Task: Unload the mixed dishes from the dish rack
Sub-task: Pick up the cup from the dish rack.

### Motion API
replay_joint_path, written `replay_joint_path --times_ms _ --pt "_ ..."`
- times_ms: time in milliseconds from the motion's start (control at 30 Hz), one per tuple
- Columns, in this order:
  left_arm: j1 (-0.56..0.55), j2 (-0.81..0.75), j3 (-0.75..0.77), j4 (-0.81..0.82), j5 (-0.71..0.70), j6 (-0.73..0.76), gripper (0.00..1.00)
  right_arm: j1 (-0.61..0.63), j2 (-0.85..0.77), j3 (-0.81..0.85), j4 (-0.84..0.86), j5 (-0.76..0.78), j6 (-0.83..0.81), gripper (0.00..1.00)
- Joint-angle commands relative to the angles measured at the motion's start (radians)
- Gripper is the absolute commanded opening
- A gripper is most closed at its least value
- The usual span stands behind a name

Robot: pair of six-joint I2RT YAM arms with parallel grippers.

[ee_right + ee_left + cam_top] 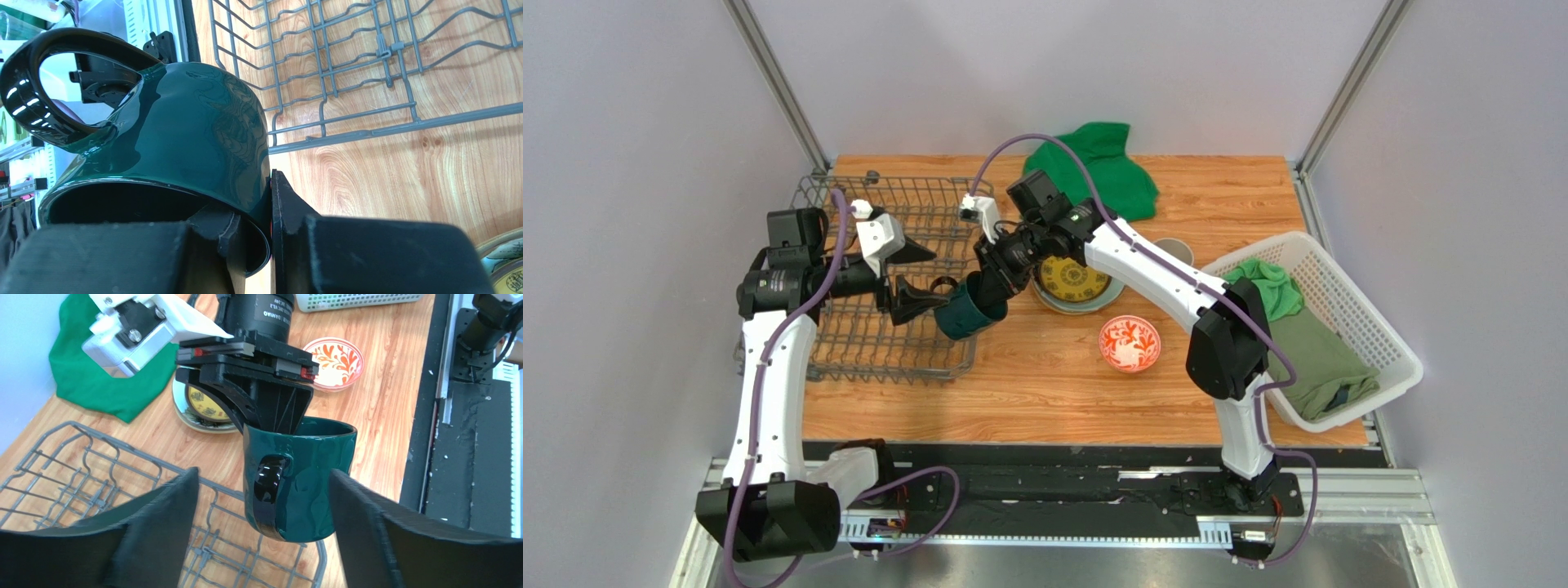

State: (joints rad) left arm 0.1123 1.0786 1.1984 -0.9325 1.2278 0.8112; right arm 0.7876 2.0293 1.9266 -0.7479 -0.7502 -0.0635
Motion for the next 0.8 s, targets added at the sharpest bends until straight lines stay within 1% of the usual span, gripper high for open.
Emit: replay_joint_path --times_ms 0,67,233,300,433,567,767 --pt "-0.003 -0.020 0.012 0.049 0.047 -0.017 0.88 0.004 -0.087 -0.001 0.038 -0.015 -0.016 0.00" --pt "-0.003 -0.025 0.015 0.050 0.035 -0.017 0.90 -0.001 -0.092 -0.008 0.032 -0.005 -0.021 0.00" --pt "-0.002 -0.057 0.003 0.066 -0.022 -0.006 0.91 -0.013 -0.118 -0.011 -0.005 0.092 -0.044 0.00" --pt "-0.002 -0.068 -0.008 0.072 -0.039 0.002 0.91 -0.019 -0.130 -0.012 -0.033 0.152 -0.062 0.00" --pt "-0.002 -0.092 -0.031 0.077 -0.091 0.017 0.91 -0.047 -0.149 -0.014 -0.102 0.215 -0.117 0.00" --pt "-0.003 -0.112 -0.056 0.075 -0.128 0.040 0.91 -0.074 -0.182 -0.050 -0.155 0.262 -0.139 0.00" --pt "-0.002 -0.109 -0.083 0.080 -0.185 0.054 0.91 -0.094 -0.218 -0.116 -0.212 0.403 -0.193 0.00"
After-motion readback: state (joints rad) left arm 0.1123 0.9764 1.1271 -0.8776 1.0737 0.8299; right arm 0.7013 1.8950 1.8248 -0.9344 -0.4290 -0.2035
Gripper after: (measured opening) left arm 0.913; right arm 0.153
